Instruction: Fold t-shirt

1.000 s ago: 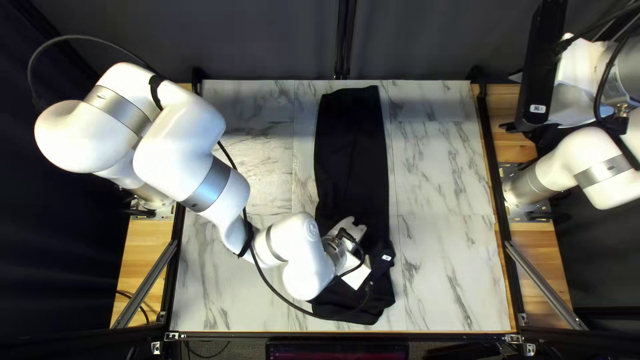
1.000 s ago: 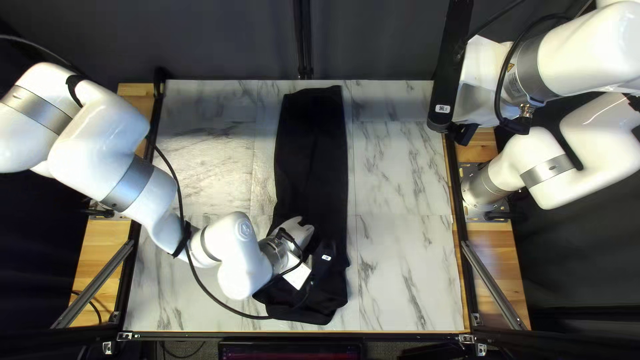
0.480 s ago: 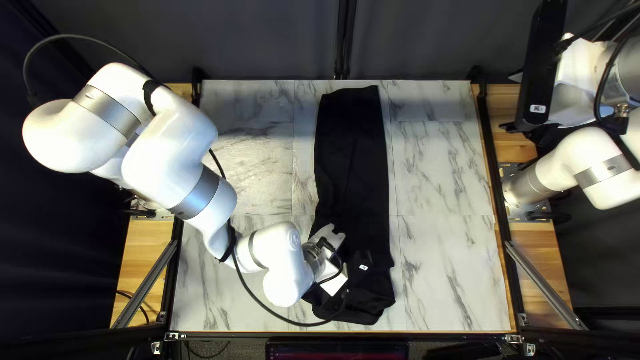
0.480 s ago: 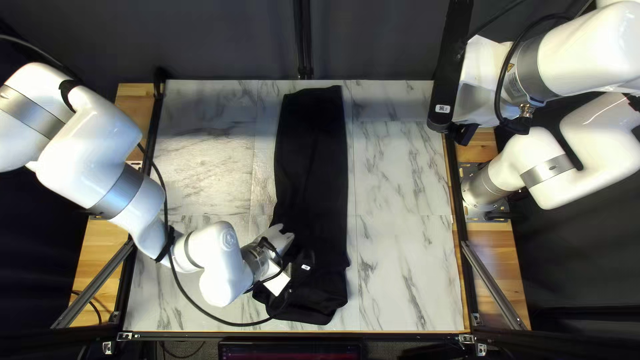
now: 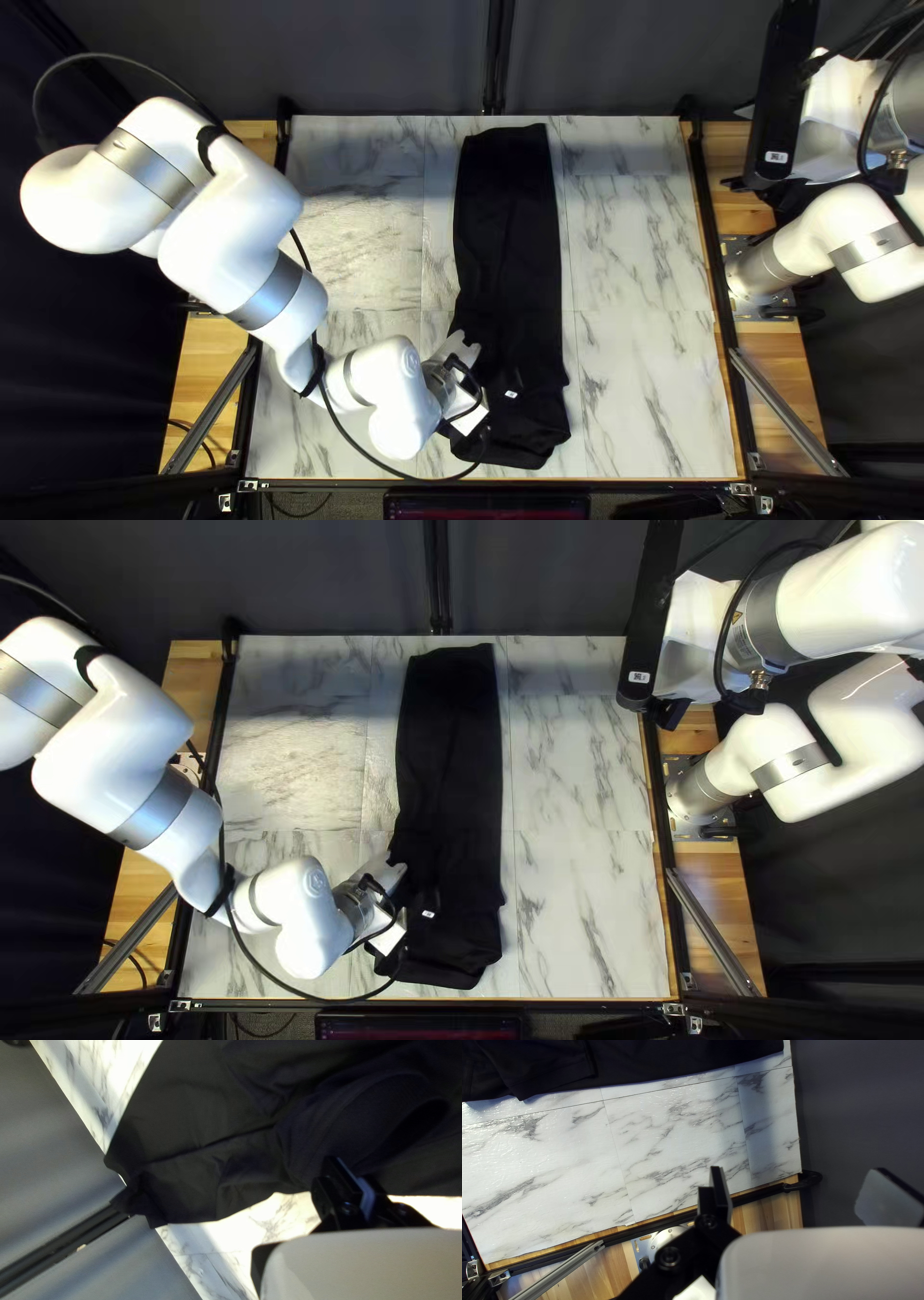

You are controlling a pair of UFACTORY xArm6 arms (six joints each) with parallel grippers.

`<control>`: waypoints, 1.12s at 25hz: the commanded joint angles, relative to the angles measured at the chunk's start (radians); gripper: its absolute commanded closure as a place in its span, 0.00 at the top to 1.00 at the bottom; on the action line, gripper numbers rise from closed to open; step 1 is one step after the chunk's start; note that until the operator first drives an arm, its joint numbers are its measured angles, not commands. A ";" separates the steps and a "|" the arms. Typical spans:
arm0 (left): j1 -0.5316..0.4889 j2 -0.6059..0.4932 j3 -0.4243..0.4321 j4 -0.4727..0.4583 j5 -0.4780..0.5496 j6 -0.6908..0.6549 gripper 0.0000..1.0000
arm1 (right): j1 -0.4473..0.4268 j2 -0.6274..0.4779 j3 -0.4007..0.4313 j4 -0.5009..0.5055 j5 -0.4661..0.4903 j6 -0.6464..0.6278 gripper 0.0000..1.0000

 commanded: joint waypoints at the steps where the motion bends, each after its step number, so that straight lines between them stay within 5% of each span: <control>1: 0.030 0.024 -0.033 0.030 -0.024 -0.004 0.00 | 0.000 0.000 0.000 0.000 0.000 0.000 1.00; 11: 0.105 0.002 0.015 0.069 -0.161 -0.073 0.00 | 0.000 0.000 0.000 0.000 0.000 0.000 1.00; 18: 0.130 0.044 -0.038 0.024 -0.195 -0.068 0.00 | 0.000 0.000 0.000 0.000 0.000 0.000 1.00; 27: 0.135 0.127 -0.114 0.144 -0.212 -0.078 0.00 | 0.000 0.000 0.000 0.000 0.000 0.000 1.00; 28: 0.132 0.126 -0.114 0.150 -0.208 -0.080 0.28 | 0.000 0.000 0.000 0.000 0.000 0.000 1.00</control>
